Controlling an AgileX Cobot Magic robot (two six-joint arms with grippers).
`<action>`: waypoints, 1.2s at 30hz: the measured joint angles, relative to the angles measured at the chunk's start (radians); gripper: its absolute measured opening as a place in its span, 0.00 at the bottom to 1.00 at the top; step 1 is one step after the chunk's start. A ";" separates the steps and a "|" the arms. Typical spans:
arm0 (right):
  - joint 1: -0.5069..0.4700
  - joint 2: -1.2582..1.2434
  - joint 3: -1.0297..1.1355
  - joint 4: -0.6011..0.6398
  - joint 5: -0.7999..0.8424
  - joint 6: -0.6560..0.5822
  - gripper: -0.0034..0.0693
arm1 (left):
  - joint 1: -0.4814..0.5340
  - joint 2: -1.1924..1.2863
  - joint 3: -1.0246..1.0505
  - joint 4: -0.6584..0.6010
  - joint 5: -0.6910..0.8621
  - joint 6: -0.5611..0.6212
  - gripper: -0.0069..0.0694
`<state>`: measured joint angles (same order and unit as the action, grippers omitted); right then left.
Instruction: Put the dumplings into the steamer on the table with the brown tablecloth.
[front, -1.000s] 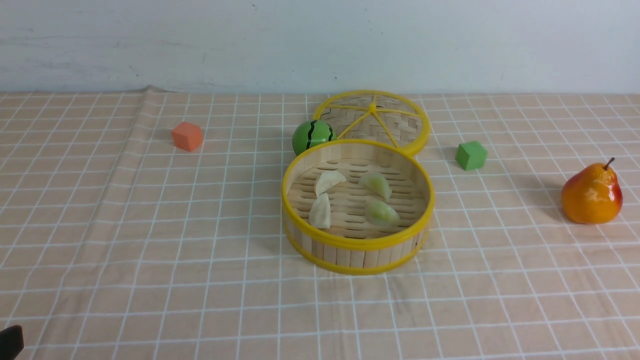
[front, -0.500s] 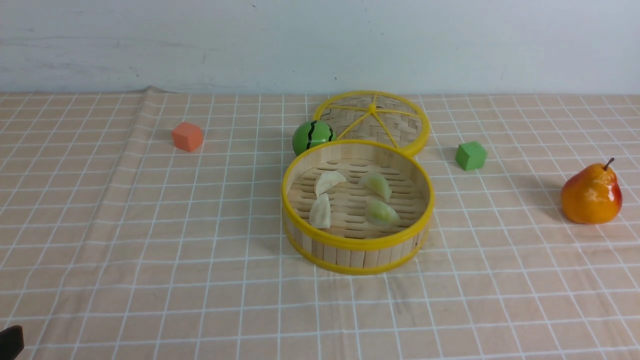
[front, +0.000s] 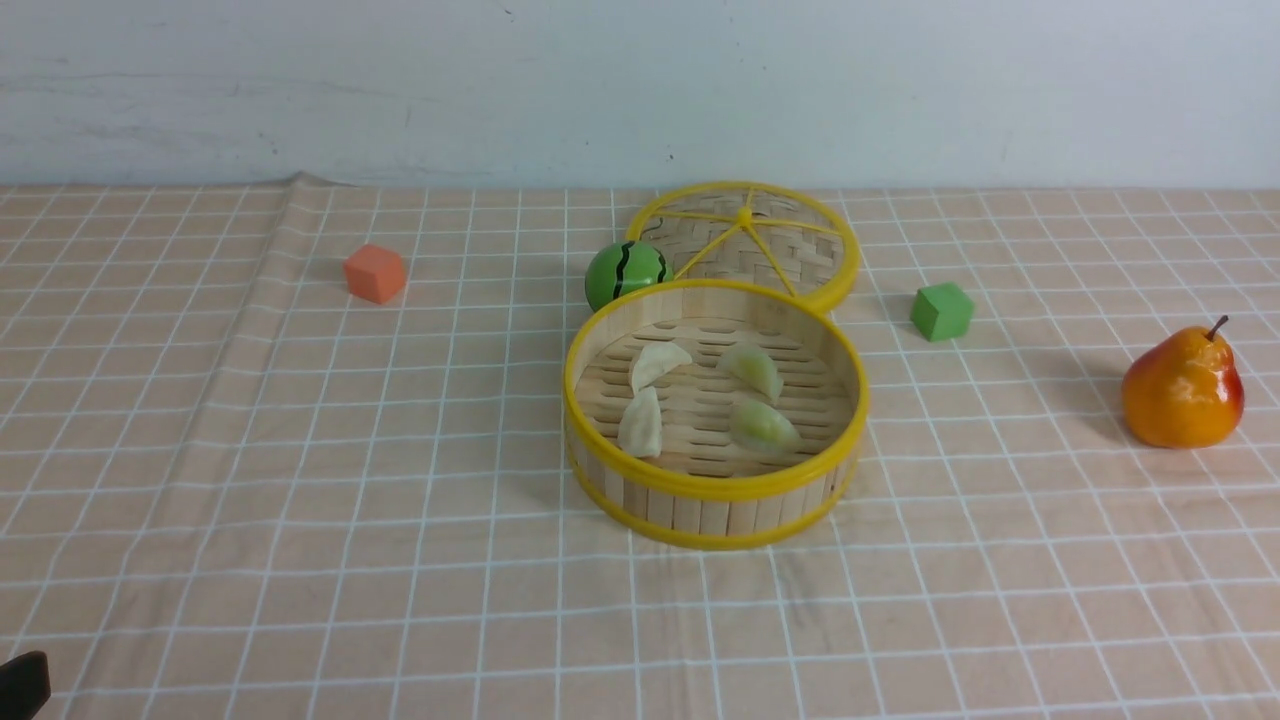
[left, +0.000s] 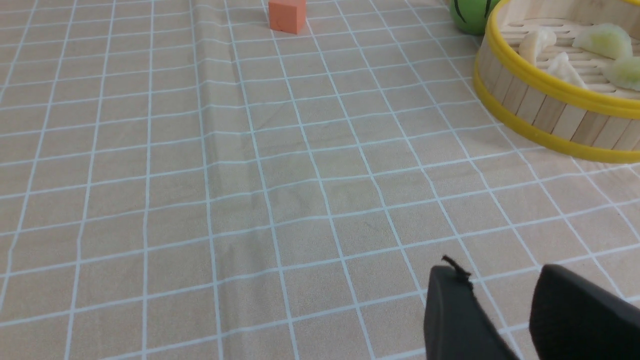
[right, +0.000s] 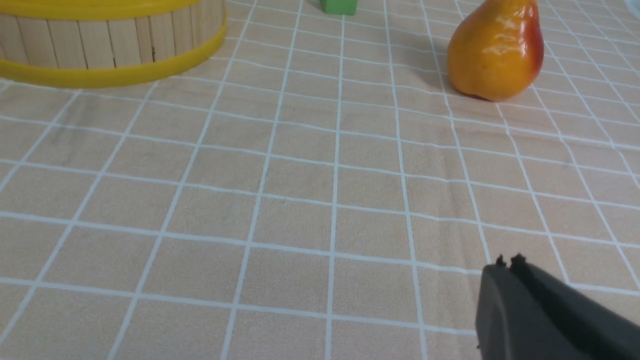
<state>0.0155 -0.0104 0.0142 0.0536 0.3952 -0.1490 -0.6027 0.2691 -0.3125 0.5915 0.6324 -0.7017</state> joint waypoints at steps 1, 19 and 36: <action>0.000 0.000 0.000 0.000 0.000 0.000 0.04 | 0.000 -0.006 0.020 0.005 -0.010 0.000 0.40; 0.000 0.000 0.000 0.007 0.004 -0.003 0.06 | 0.476 -0.280 0.335 -0.632 -0.392 0.161 0.38; 0.000 0.000 0.000 0.007 0.004 -0.007 0.09 | 0.500 -0.280 0.344 -0.746 -0.234 0.642 0.07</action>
<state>0.0155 -0.0104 0.0139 0.0609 0.3988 -0.1560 -0.1030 -0.0104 0.0312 -0.1541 0.3980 -0.0594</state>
